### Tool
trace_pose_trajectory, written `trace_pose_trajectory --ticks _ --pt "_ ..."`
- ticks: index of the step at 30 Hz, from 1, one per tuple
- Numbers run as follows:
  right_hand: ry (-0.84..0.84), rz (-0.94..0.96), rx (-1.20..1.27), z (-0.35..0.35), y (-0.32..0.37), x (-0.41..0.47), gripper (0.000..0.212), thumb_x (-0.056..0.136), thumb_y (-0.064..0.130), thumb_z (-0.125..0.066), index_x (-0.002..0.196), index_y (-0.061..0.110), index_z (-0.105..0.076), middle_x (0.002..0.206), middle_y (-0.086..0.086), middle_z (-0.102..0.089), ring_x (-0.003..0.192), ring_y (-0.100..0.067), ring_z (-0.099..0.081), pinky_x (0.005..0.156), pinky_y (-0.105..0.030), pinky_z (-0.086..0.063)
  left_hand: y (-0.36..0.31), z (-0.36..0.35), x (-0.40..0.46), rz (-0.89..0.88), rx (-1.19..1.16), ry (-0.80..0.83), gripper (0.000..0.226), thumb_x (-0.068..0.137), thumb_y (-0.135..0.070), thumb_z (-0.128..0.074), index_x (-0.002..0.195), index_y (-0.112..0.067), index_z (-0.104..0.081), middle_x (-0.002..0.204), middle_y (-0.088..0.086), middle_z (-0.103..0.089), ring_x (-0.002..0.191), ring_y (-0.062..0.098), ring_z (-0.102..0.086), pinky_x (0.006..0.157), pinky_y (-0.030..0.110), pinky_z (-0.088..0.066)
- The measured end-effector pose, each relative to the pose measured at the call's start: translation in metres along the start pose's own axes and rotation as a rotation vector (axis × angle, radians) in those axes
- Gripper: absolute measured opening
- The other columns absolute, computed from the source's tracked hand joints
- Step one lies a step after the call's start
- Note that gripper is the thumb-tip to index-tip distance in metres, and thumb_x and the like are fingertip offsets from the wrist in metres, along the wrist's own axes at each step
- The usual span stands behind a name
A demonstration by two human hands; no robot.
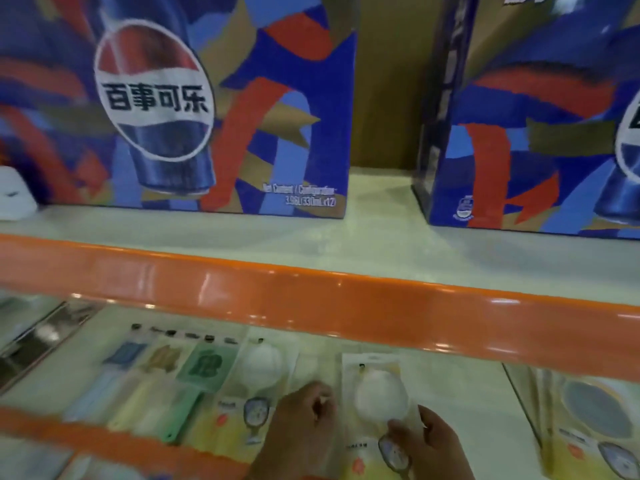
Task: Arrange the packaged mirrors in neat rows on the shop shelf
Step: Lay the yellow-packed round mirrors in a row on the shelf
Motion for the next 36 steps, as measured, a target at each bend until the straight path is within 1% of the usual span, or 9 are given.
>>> trace_pose_trajectory --ticks 2,6,10,13,16,18,21,25,36 --pt "-0.025 0.012 -0.059 -0.015 0.006 0.002 0.009 0.079 0.028 -0.073 0.087 0.026 -0.069 0.067 0.007 -0.073 0.068 -0.007 -0.068 0.060 -0.023 -0.047 0.023 0.017 0.004 -0.135 0.163 -0.097 0.018 0.087 -0.045 -0.045 0.092 -0.039 -0.061 0.070 -0.019 -0.056 0.063 -0.006 -0.052 0.066 0.015 -0.046" --pt "-0.066 -0.002 -0.102 -0.047 0.015 0.011 0.021 0.076 0.027 -0.074 0.095 0.022 -0.065 0.079 0.000 -0.072 0.075 -0.013 -0.066 0.063 -0.026 -0.048 0.072 0.046 0.015 -0.349 0.331 -0.162 0.025 0.081 -0.042 -0.050 0.096 -0.032 -0.067 0.097 -0.010 -0.065 0.084 0.007 -0.064 0.073 0.018 -0.053" --pt "-0.175 0.043 -0.197 -0.073 0.019 0.020 0.046 0.074 0.034 -0.071 0.118 0.028 -0.058 0.088 0.004 -0.071 0.084 -0.016 -0.065 0.073 -0.025 -0.047 0.100 0.064 0.020 -0.468 0.457 -0.119 0.035 0.080 -0.046 -0.055 0.109 -0.030 -0.065 0.123 -0.008 -0.063 0.118 0.015 -0.057 0.091 0.032 -0.052" --pt "-0.211 0.074 -0.407 -0.088 0.013 0.024 0.067 0.078 0.041 -0.061 0.139 0.021 -0.043 0.108 -0.007 -0.067 0.102 -0.026 -0.062 0.082 -0.030 -0.045 0.114 0.063 0.018 -0.494 0.537 -0.062 0.044 0.080 -0.054 -0.055 0.117 -0.032 -0.063 0.134 -0.007 -0.057 0.126 0.016 -0.051 0.100 0.033 -0.045" --pt "-0.350 0.206 -0.635 -0.101 0.010 0.021 0.059 0.067 0.045 -0.044 0.116 0.019 -0.065 0.080 -0.013 -0.058 0.078 -0.039 -0.059 0.062 -0.037 -0.047 0.123 0.056 0.014 -0.535 0.586 -0.031 0.045 0.080 -0.056 -0.053 0.115 -0.029 -0.065 0.132 -0.004 -0.059 0.125 0.018 -0.052 0.110 0.032 -0.027" --pt "-0.400 0.246 -0.739 -0.108 0.008 0.015 0.055 0.063 0.047 -0.044 0.103 0.020 -0.072 0.092 -0.018 -0.063 0.079 -0.043 -0.059 0.063 -0.044 -0.052 0.127 0.053 0.014 -0.546 0.607 -0.033 0.045 0.082 -0.057 -0.052 0.116 -0.028 -0.062 0.132 -0.004 -0.059 0.125 0.017 -0.052 0.109 0.033 -0.023" --pt "-0.309 0.203 -0.827 -0.116 0.009 0.013 0.051 0.067 0.055 -0.050 0.112 0.038 -0.066 0.135 -0.010 -0.053 0.117 -0.038 -0.051 0.089 -0.053 -0.046 0.130 0.050 0.012 -0.544 0.580 -0.020 0.044 0.083 -0.057 -0.051 0.116 -0.029 -0.058 0.133 -0.005 -0.057 0.126 0.018 -0.051 0.109 0.033 -0.024" --pt "-0.219 0.329 -0.925 -0.123 0.007 0.016 0.043 0.069 0.063 -0.045 0.099 0.044 -0.069 0.122 -0.005 -0.065 0.102 -0.034 -0.063 0.073 -0.048 -0.054 0.130 0.051 0.013 -0.554 0.573 -0.029 0.043 0.083 -0.056 -0.052 0.117 -0.029 -0.056 0.132 -0.004 -0.057 0.126 0.019 -0.051 0.108 0.034 -0.025" --pt "-0.177 0.430 -0.918 -0.129 0.012 0.011 0.040 0.077 0.061 -0.044 0.102 0.044 -0.070 0.120 -0.001 -0.068 0.101 -0.032 -0.065 0.070 -0.045 -0.057 0.129 0.050 0.011 -0.526 0.589 -0.003 0.045 0.086 -0.056 -0.049 0.118 -0.027 -0.059 0.133 -0.003 -0.056 0.128 0.020 -0.048 0.108 0.036 -0.025"
Point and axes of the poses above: each hand's wrist, its own x-axis towards the middle knuckle, its own z-axis out of the back of the hand, y = z × x, the point moved 4 cm from there along x, towards the middle knuckle
